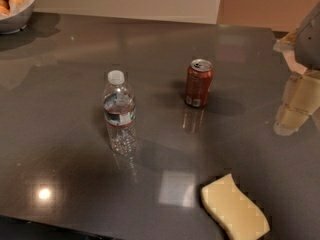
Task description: Pick coke can
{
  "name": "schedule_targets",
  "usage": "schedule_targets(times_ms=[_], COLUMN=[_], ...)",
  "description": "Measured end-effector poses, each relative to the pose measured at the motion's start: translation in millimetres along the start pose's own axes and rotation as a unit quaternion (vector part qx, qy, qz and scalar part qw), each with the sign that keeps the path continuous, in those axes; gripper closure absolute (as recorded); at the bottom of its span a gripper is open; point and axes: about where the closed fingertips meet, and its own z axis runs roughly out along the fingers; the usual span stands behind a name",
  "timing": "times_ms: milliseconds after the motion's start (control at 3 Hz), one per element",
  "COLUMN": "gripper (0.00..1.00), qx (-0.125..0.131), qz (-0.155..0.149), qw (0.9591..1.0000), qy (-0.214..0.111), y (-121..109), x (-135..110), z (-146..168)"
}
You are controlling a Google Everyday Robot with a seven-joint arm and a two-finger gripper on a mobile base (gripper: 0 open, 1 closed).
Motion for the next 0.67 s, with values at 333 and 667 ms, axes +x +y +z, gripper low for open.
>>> schedule_targets(times_ms=[333, 667], gripper=[0.00, 0.00], qx=[0.001, -0.001], qz=[0.003, 0.024], qw=[1.0000, 0.9994], qy=[-0.001, -0.024], y=[-2, -24], x=[-1, -7], z=[0, 10])
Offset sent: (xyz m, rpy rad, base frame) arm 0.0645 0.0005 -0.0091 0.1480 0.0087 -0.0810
